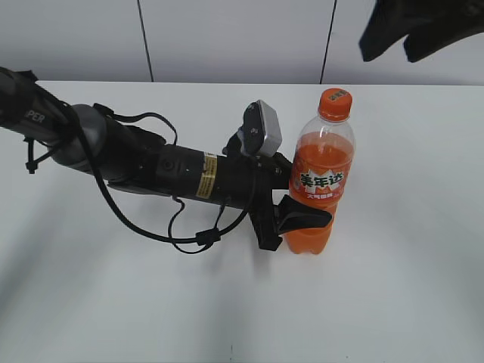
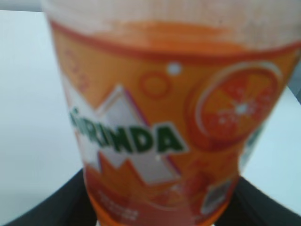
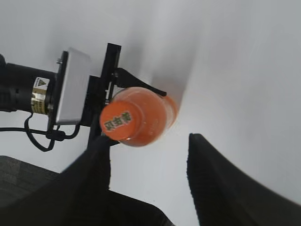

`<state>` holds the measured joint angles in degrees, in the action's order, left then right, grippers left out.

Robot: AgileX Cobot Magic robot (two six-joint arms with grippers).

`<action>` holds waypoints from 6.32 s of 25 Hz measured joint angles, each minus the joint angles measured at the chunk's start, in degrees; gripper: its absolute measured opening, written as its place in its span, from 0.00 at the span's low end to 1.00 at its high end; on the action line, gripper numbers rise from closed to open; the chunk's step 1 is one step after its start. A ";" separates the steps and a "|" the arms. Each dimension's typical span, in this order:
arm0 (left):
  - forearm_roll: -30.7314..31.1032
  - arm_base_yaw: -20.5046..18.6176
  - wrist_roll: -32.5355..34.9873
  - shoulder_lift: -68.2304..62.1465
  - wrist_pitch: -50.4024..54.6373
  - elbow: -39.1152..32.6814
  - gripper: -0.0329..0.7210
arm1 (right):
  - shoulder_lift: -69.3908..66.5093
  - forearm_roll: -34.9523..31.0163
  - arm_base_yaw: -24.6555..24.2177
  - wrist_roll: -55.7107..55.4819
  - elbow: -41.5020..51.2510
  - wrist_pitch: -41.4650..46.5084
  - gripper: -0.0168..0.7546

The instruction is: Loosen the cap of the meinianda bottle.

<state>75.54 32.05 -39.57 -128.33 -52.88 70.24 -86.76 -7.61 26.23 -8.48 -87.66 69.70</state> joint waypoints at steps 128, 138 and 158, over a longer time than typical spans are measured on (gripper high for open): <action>0.35 0.00 -0.03 0.00 -0.17 0.00 0.59 | -4.05 0.45 4.35 -2.85 -1.52 -0.23 0.78; 0.35 0.00 -0.03 -0.05 -0.22 0.00 0.59 | -7.64 0.50 4.35 -4.17 -1.52 -0.06 0.66; 0.40 0.00 -0.03 -0.01 -0.22 0.00 0.59 | -10.41 0.50 4.35 -4.21 -1.52 -0.06 0.59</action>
<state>75.94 32.05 -39.61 -128.34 -53.10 70.24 -97.17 -7.11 30.57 -12.70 -89.19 69.64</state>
